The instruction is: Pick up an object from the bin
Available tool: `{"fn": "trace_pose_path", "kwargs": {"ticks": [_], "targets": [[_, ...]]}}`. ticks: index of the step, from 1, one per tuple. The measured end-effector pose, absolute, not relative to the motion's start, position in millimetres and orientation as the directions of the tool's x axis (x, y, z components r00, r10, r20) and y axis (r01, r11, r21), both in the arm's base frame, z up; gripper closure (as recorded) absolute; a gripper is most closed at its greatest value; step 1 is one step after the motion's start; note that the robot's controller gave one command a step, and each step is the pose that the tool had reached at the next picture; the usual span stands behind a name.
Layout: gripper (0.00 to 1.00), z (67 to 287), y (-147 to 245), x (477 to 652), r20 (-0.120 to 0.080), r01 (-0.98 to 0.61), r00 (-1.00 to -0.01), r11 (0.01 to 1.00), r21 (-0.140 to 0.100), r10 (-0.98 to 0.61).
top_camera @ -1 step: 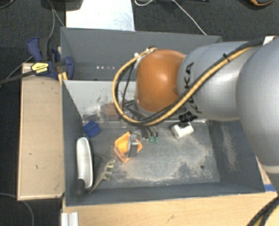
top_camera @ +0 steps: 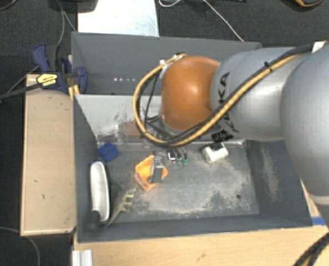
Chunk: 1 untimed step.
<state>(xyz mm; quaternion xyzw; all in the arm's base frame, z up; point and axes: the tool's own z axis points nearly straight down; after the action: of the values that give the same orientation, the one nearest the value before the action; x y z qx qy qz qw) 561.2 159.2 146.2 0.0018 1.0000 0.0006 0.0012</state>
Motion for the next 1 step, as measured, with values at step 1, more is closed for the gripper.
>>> {"fn": "trace_pose_path", "kwargs": {"ticks": [1], "targets": [[0.0,74.9,136.4,573.3,0.001,-0.289,-0.957,0.957,0.004,-0.289]]}}
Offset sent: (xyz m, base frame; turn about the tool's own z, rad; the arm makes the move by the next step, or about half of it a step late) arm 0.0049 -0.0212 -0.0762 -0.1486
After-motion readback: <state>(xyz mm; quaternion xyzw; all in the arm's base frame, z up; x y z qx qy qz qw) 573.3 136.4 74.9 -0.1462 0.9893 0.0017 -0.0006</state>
